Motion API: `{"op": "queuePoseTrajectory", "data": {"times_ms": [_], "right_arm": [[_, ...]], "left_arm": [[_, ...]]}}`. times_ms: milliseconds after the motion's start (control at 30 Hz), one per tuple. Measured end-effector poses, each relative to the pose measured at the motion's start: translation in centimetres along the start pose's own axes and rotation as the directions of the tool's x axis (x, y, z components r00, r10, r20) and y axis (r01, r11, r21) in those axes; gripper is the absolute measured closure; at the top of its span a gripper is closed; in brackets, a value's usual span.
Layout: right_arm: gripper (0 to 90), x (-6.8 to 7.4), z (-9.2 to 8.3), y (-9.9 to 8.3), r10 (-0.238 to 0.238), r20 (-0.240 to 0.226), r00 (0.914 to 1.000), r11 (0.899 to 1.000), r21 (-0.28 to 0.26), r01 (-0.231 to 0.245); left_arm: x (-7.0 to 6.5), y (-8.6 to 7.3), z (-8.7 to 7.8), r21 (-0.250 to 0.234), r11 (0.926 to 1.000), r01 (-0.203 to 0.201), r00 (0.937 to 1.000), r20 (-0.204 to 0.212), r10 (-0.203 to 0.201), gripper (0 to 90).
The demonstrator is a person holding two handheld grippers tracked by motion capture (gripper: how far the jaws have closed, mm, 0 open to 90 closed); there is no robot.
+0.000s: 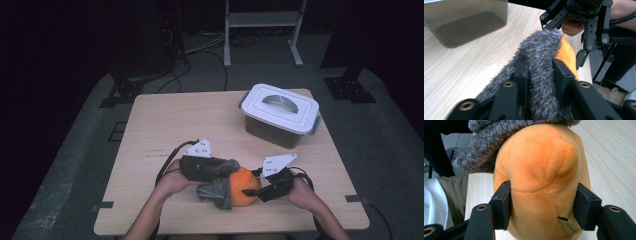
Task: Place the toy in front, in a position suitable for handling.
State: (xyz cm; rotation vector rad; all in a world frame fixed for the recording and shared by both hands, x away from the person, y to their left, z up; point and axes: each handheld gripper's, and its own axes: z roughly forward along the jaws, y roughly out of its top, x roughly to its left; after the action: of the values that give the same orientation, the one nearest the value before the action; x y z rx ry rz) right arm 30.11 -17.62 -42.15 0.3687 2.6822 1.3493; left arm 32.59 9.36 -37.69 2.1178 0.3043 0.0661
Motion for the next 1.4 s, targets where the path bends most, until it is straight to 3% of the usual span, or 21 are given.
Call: {"op": "queuePoseTrajectory", "data": {"times_ms": [67,200,433,567,700,833,967,1100,1233,1333,1400], "right_arm": [[38.5,0.0,0.0,0.0,0.003,0.001,1.0000,1.000,-0.002,-0.003],[38.1,0.0,0.2,0.2,-0.009,0.004,1.0000,1.000,0.003,0.009],[38.4,0.2,0.2,0.2,-0.024,0.001,0.9997,1.000,0.004,0.024],[39.5,0.3,-0.1,0.0,-0.036,-0.004,0.9993,0.999,0.007,0.036],[39.8,0.2,-0.4,-0.2,-0.053,-0.008,0.9986,0.999,0.011,0.053],[38.3,-0.3,-0.8,-0.5,-0.026,-0.013,0.9996,1.000,0.007,0.026],[26.3,-0.3,-0.6,0.2,0.047,0.002,0.9989,0.998,0.040,-0.047],[21.1,0.5,-0.8,0.6,0.092,0.020,0.9955,0.993,0.070,-0.093],[16.9,1.4,-0.7,0.7,0.107,0.028,0.9938,0.991,0.074,-0.109],[24.7,1.4,-0.6,0.5,0.087,0.027,0.9958,0.993,0.082,-0.089],[34.9,1.3,-0.7,0.3,0.040,0.013,0.9991,0.996,0.077,-0.041]], "left_arm": [[0.0,0.2,-0.1,0.014,0.9999,-0.004,1.0000,-0.001,0.004,77.5],[0.0,0.7,-0.1,0.014,0.9999,0.009,0.9999,0.013,-0.009,79.9],[-0.8,2.2,1.0,0.029,0.9988,-0.038,0.9975,0.060,0.036,80.3],[-0.3,1.5,0.6,0.033,0.9994,-0.013,0.9981,0.061,0.011,80.3],[0.6,-0.3,-0.6,0.026,0.9991,0.035,0.9986,0.040,-0.036,80.2],[1.1,-1.5,-1.3,0.014,0.9970,0.076,0.9968,0.023,-0.076,80.1],[0.8,-1.6,-1.1,0.005,0.9961,0.088,0.9954,0.038,-0.088,80.0],[0.5,-1.5,-0.9,-0.003,0.9953,0.097,0.9942,0.047,-0.097,80.0],[0.2,-1.2,-0.5,0.005,0.9947,0.102,0.9928,0.062,-0.103,79.9],[-0.1,-1.1,-0.5,0.012,0.9952,0.097,0.9919,0.081,-0.098,79.9],[-0.2,-1.1,-0.5,0.014,0.9948,0.101,0.9900,0.098,-0.102,79.9]]}}
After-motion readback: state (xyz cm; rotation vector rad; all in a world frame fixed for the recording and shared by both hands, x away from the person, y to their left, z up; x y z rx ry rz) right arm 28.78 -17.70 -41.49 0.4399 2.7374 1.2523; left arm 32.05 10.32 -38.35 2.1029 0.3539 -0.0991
